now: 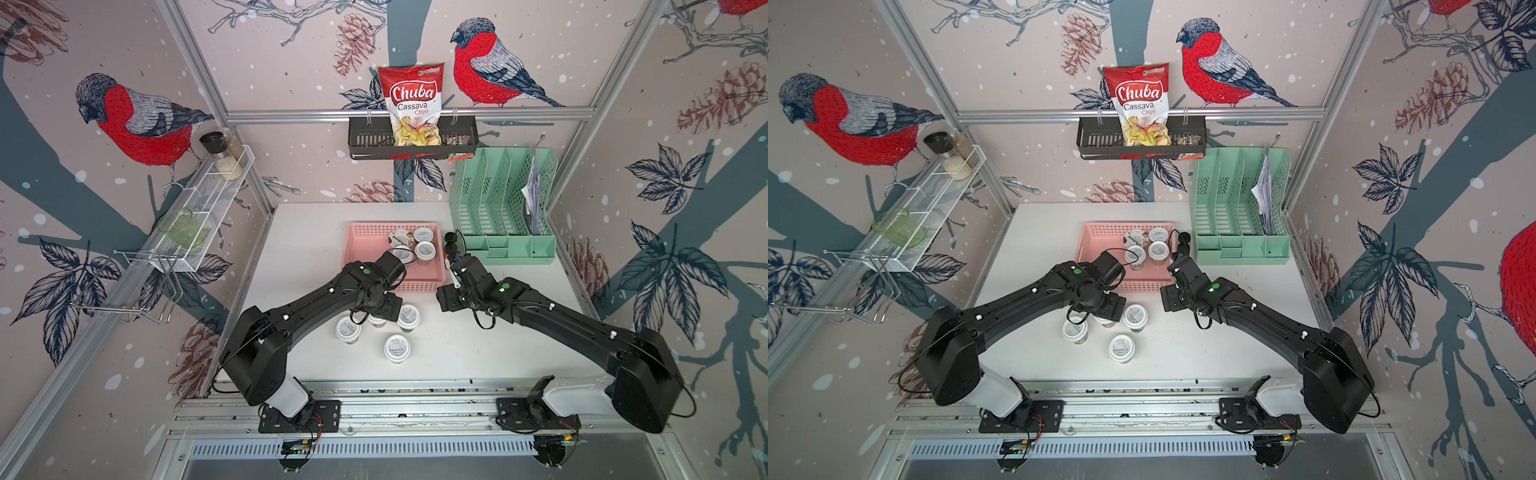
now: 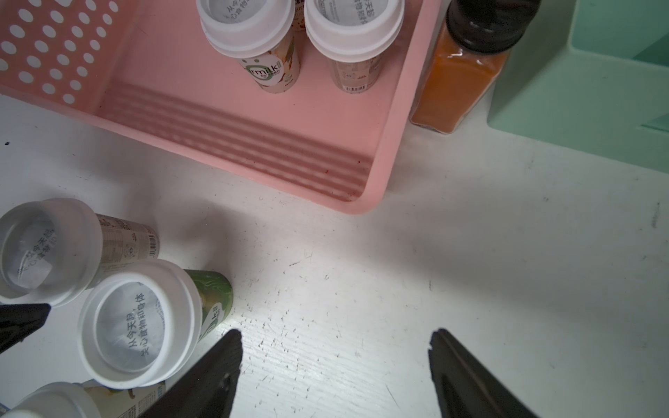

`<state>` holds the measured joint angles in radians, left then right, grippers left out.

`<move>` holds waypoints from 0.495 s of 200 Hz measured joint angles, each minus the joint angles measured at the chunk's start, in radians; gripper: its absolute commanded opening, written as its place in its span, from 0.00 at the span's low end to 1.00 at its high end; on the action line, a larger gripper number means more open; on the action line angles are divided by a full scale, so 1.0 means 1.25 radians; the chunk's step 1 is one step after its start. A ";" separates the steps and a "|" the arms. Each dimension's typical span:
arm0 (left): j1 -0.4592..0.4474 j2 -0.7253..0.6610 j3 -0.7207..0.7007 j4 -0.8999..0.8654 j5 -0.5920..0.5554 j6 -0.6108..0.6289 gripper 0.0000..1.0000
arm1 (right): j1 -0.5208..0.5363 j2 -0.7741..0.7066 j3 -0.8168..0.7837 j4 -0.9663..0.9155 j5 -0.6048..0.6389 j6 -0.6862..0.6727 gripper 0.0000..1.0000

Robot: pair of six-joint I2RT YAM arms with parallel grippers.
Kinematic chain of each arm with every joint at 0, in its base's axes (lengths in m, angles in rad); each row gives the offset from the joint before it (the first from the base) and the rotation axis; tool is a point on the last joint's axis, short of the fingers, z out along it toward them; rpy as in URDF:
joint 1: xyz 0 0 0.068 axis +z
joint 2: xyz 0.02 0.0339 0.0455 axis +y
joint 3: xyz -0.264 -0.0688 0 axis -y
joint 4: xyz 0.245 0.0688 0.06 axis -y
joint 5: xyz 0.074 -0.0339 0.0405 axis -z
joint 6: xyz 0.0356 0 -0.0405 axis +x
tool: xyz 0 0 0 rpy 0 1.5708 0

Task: Put the yogurt in the basket
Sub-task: Pick up the yogurt from the center of the board.

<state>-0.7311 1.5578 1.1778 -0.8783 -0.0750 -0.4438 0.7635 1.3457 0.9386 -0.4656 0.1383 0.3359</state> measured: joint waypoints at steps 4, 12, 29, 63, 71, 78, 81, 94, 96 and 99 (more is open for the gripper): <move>0.001 0.002 -0.001 0.002 0.001 0.001 0.94 | 0.000 0.001 0.001 0.000 0.000 0.000 0.84; 0.004 0.004 -0.005 0.006 0.002 0.006 0.93 | 0.000 0.003 0.002 0.000 0.000 -0.001 0.84; 0.011 0.006 -0.010 0.009 0.004 0.013 0.92 | 0.000 0.004 0.005 0.000 -0.001 -0.007 0.84; 0.021 0.013 -0.014 0.026 0.017 0.025 0.91 | 0.000 0.006 0.007 -0.001 -0.003 -0.014 0.84; 0.023 0.015 -0.015 0.027 0.018 0.026 0.91 | 0.000 0.006 0.007 -0.001 -0.002 -0.014 0.84; 0.023 0.017 -0.016 0.029 0.018 0.026 0.90 | 0.000 0.007 0.007 -0.001 -0.002 -0.014 0.84; 0.023 0.019 -0.017 0.029 0.018 0.026 0.90 | 0.000 0.007 0.007 -0.001 -0.002 -0.015 0.84; 0.023 0.023 -0.021 0.031 0.019 0.028 0.90 | -0.001 0.007 0.007 -0.001 -0.002 -0.015 0.84; 0.023 0.024 -0.021 0.031 0.019 0.029 0.90 | -0.001 0.007 0.007 -0.001 -0.002 -0.015 0.84; 0.023 0.025 -0.022 0.031 0.019 0.030 0.90 | -0.001 0.007 0.007 -0.001 -0.002 -0.015 0.84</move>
<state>-0.7021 1.5887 1.1500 -0.8402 -0.0509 -0.4068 0.7628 1.3548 0.9478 -0.4664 0.1352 0.3176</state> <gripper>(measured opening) 0.902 0.838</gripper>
